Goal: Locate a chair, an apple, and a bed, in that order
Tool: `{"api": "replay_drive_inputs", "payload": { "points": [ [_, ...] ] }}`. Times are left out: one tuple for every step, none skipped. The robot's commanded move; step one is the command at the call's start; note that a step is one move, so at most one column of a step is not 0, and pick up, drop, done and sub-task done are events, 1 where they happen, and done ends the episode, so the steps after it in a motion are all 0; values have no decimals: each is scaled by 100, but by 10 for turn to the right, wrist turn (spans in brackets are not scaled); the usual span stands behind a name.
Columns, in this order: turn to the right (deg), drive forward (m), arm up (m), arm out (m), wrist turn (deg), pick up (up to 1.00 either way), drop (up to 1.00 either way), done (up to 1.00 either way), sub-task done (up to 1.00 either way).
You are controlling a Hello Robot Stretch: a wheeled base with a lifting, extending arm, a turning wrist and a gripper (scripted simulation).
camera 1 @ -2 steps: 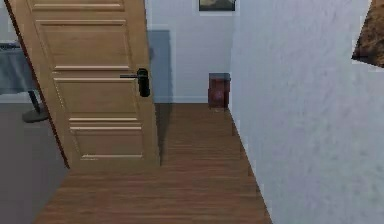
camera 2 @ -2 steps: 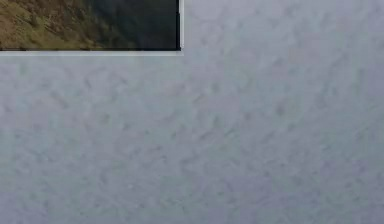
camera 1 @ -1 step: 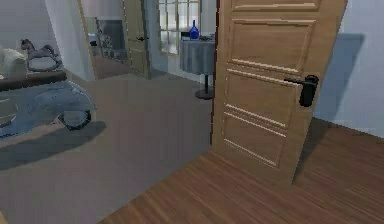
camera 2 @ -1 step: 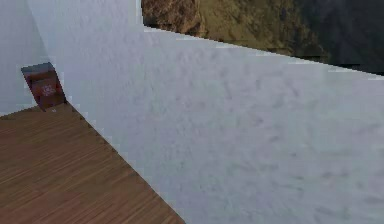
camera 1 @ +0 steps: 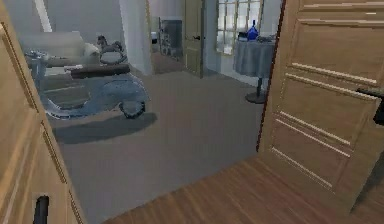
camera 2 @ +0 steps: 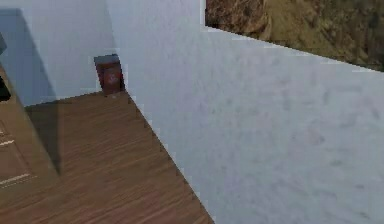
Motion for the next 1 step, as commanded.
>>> {"api": "replay_drive_inputs", "payload": {
  "points": [
    [0,100,0,0,0,0,0,0,0]
  ]
}}
